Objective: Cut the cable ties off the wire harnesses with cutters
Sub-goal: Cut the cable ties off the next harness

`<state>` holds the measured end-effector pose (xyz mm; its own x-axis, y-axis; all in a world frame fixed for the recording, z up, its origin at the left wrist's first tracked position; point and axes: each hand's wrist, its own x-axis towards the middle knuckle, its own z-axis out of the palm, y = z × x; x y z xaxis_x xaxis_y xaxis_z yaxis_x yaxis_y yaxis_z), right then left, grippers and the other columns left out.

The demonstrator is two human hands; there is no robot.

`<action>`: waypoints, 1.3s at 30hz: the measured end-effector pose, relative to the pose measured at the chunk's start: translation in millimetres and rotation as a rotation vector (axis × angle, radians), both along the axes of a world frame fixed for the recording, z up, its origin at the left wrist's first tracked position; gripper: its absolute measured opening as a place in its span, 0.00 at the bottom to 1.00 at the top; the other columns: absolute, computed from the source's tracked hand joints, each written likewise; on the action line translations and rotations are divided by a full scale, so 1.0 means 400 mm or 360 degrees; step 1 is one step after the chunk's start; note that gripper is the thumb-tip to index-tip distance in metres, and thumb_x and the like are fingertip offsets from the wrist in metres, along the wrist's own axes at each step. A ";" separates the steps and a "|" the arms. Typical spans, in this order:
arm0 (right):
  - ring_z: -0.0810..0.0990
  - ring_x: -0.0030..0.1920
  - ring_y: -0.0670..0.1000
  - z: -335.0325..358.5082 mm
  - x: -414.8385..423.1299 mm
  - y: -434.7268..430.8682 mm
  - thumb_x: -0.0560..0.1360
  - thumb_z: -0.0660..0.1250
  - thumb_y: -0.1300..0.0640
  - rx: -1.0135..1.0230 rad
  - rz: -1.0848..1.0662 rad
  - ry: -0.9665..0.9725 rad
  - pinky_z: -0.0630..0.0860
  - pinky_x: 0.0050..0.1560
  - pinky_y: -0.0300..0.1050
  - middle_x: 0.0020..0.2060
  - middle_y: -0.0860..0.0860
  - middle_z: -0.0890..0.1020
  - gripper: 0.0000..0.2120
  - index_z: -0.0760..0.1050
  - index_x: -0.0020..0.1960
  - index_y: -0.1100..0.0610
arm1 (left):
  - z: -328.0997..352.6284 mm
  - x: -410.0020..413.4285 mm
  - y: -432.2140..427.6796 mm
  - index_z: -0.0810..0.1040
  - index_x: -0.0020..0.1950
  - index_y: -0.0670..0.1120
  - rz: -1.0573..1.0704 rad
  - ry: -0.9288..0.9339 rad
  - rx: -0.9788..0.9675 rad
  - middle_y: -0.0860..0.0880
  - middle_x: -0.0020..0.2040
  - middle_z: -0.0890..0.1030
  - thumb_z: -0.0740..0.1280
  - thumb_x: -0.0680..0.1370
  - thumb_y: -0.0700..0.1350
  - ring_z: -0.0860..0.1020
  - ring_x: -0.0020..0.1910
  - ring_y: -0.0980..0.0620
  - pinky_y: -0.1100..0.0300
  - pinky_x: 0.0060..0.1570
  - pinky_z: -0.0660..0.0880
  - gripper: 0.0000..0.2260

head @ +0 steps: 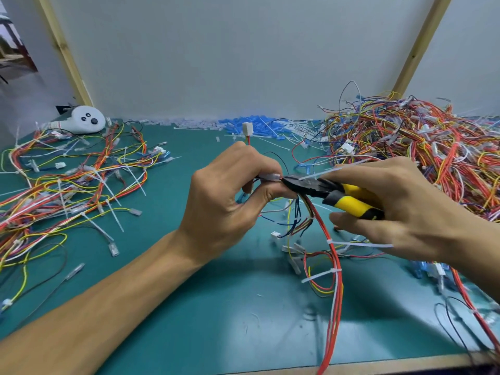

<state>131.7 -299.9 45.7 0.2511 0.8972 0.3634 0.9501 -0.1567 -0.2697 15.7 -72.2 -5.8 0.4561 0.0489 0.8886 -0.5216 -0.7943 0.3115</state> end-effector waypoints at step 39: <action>0.81 0.40 0.59 -0.001 -0.012 0.004 0.61 0.67 0.59 0.0123 -0.0116 -0.0309 0.78 0.39 0.51 0.43 0.53 0.84 0.24 0.85 0.56 0.56 | -0.003 0.001 0.009 0.82 0.43 0.36 -0.0079 0.0015 -0.0005 0.45 0.38 0.79 0.75 0.78 0.41 0.72 0.36 0.47 0.60 0.39 0.70 0.09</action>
